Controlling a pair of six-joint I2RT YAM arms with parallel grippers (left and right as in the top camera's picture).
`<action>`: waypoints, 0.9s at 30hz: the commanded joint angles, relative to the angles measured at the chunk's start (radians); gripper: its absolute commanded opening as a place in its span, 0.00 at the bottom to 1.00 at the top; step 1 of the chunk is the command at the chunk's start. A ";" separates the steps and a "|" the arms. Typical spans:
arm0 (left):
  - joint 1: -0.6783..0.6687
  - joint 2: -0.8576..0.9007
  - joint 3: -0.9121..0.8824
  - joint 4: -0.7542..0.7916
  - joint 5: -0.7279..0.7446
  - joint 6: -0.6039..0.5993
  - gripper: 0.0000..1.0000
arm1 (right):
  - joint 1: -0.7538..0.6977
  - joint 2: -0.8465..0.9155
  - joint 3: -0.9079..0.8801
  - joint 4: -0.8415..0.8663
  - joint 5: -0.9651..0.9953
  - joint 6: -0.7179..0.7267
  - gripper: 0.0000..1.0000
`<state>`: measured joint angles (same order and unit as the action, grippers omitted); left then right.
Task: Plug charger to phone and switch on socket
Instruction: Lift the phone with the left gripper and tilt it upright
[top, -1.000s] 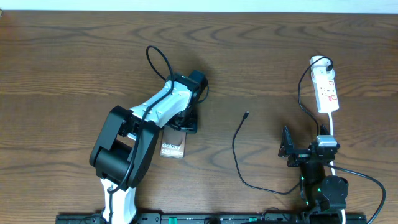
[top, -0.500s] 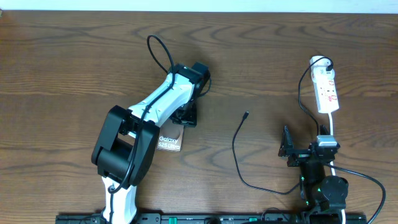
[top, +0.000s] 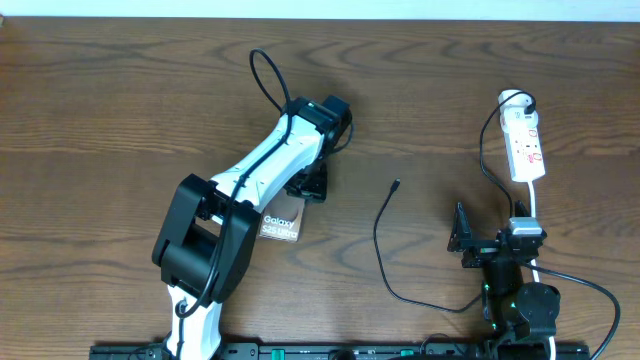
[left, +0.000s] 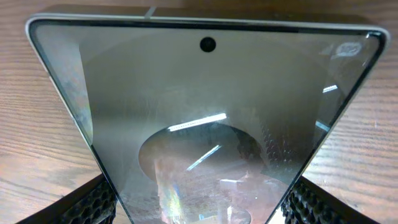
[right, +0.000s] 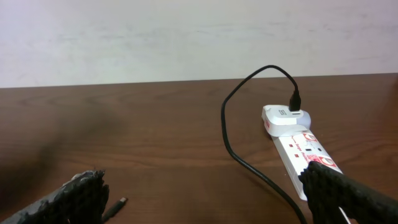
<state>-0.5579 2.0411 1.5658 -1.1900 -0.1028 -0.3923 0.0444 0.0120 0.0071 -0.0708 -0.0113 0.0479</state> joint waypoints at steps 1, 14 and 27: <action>-0.003 -0.005 0.026 -0.010 0.082 0.005 0.33 | 0.015 -0.005 -0.002 -0.003 -0.006 -0.008 0.99; -0.002 -0.005 0.062 0.006 0.431 0.035 0.33 | 0.015 -0.005 -0.002 -0.003 -0.006 -0.008 0.99; 0.030 -0.005 0.062 0.156 1.040 0.231 0.33 | 0.015 -0.005 -0.002 -0.004 -0.006 -0.008 0.99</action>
<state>-0.5507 2.0411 1.6012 -1.0504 0.6685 -0.2569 0.0448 0.0120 0.0071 -0.0708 -0.0113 0.0479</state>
